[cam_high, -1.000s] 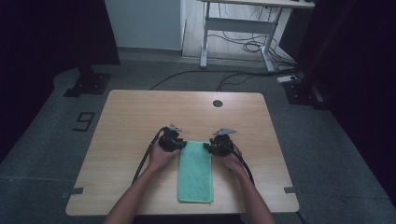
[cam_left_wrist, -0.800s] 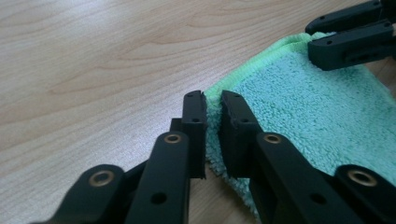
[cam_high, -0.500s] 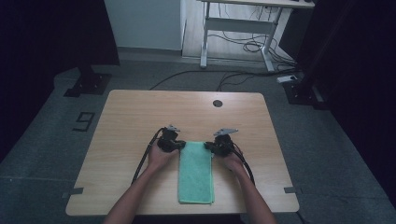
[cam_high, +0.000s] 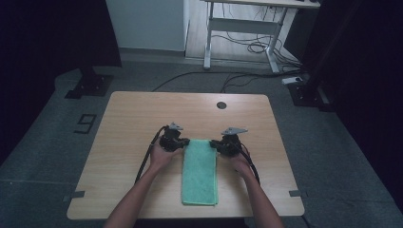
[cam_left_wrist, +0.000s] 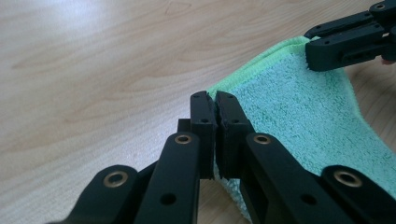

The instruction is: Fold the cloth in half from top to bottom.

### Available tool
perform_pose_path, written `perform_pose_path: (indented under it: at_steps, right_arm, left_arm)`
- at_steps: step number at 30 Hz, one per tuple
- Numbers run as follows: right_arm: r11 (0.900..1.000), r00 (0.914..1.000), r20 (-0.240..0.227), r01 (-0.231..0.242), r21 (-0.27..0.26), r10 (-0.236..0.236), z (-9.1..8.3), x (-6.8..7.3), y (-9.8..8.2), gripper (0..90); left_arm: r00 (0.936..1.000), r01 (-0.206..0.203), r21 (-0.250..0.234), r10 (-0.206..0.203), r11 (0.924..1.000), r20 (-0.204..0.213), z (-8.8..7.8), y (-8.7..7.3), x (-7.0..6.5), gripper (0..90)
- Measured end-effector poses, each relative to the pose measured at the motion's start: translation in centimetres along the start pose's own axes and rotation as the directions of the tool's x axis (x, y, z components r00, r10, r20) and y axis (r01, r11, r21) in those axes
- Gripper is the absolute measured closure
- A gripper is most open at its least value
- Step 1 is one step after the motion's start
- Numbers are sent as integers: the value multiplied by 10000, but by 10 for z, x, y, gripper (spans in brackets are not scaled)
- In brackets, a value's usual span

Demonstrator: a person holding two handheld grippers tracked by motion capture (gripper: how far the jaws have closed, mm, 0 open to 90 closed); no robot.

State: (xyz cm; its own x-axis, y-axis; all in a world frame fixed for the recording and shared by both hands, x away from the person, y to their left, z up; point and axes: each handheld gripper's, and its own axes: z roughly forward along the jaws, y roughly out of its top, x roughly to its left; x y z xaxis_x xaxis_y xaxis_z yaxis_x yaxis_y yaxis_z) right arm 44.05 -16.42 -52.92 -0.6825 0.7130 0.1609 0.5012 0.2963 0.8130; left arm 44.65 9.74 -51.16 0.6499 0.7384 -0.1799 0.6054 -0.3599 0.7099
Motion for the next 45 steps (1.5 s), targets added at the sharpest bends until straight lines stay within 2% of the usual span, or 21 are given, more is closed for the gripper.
perform_pose_path:
  at_steps: [2, 4, 10, 14, 21, 25, 29, 38, 45]
  right_arm:
    - [9998, 10000, 21, -46, -211, 46, -4, 0, 2, 840]
    - [9998, 10000, 39, -60, -184, 61, -7, 0, 5, 839]
    - [9981, 9999, 69, 125, -605, -121, -19, 5, 20, 840]
    - [9979, 9998, 68, 177, -627, -173, -24, 6, 24, 839]
    - [9981, 9998, 167, 141, -595, -132, -22, 4, 27, 840]
    - [9975, 9991, 387, 212, -681, -185, -23, 0, 36, 840]
    - [9945, 9972, 711, 291, -1004, -220, -27, -2, 47, 841]
    - [9959, 9982, 582, 204, -879, -153, -26, -3, 37, 840]
    - [9946, 9986, 509, 222, -1018, -171, -28, -1, 34, 839]
  left_arm:
    - [10000, -61, -97, 61, 9999, -22, -3, 3, -2, 866]
    - [9998, -162, -157, 161, 9997, -93, -7, 7, -4, 866]
    - [9995, -227, -491, 217, 9985, -215, -19, 17, -7, 865]
    - [9992, -317, -602, 301, 9977, -264, -23, 19, -9, 866]
    - [9979, -499, -635, 471, 9967, -443, -20, 27, -7, 866]
    - [9980, -496, -756, 465, 9959, -417, -21, 39, -3, 866]
    - [9972, -624, -951, 582, 9935, -468, -26, 51, -5, 866]
    - [9966, -664, -788, 622, 9947, -544, -18, 38, -9, 865]
    - [9969, -686, -963, 645, 9930, -451, -23, 34, -11, 864]
